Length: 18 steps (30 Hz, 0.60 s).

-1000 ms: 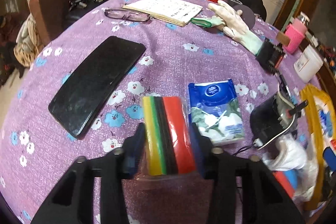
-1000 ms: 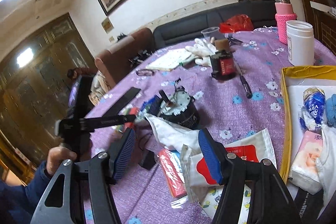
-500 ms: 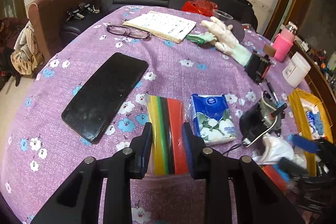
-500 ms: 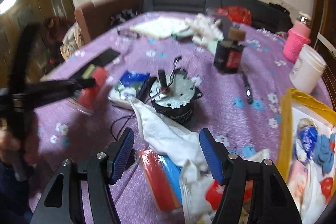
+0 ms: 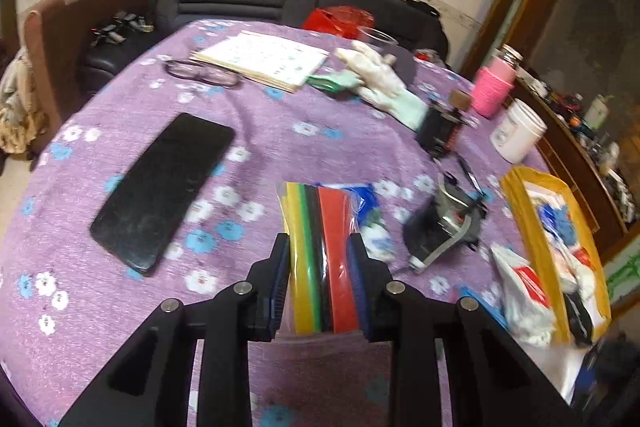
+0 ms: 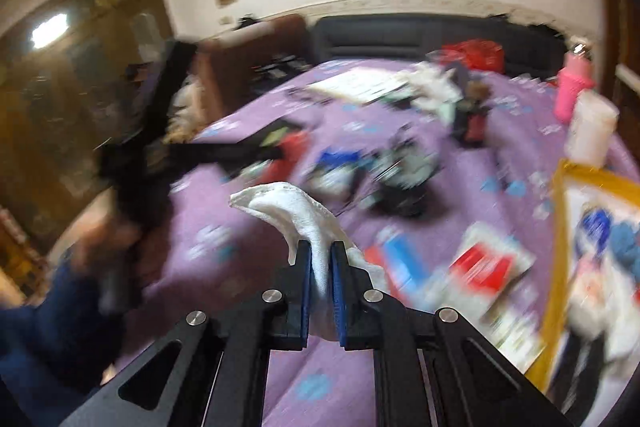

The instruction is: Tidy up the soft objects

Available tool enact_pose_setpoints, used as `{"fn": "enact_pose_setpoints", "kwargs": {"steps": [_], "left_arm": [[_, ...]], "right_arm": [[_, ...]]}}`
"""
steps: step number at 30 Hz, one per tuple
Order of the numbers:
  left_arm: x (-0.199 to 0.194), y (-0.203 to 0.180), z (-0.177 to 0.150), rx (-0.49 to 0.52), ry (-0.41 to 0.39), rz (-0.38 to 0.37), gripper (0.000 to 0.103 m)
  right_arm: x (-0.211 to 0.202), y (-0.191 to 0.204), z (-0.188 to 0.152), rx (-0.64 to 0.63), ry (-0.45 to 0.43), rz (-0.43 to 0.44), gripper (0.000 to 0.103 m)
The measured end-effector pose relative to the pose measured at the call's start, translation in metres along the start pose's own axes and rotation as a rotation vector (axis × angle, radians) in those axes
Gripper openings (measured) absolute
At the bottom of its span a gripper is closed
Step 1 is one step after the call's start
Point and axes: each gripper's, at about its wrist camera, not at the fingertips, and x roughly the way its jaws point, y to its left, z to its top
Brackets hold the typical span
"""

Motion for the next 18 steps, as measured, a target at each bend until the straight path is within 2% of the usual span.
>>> {"fn": "enact_pose_setpoints", "kwargs": {"steps": [2,6,8,9,11,12,13,15,18], "left_arm": [[-0.001,-0.005,-0.003,0.005,0.019,-0.035,0.027],[-0.015,-0.015,-0.014,0.034,0.039,-0.084,0.027],[-0.026,-0.019,-0.024,0.062,0.046,-0.099,0.027],[-0.031,-0.020,-0.029,0.075,0.048,-0.099,0.027],[-0.041,-0.020,-0.042,0.102,0.061,-0.099,0.027],[-0.045,-0.018,-0.049,0.108,0.069,-0.108,0.027],[-0.049,-0.016,-0.057,0.114,0.083,-0.123,0.027],[-0.052,-0.013,-0.068,0.126,0.102,-0.126,0.027],[-0.049,-0.009,-0.081,0.120,0.131,-0.124,0.027]], "right_arm": [[-0.004,0.018,-0.022,-0.064,0.019,-0.004,0.011],[0.009,0.044,-0.056,-0.199,0.120,-0.086,0.013],[0.012,0.046,-0.067,-0.215,0.158,-0.073,0.016],[0.009,0.049,-0.071,-0.228,0.165,-0.071,0.021],[-0.002,0.048,-0.075,-0.237,0.135,-0.082,0.041],[-0.012,0.047,-0.075,-0.235,0.106,-0.079,0.060],[-0.019,0.046,-0.075,-0.233,0.082,-0.078,0.070],[-0.029,0.042,-0.073,-0.219,0.052,-0.069,0.071],[-0.025,0.029,-0.070,-0.152,0.075,-0.025,0.071]]}}
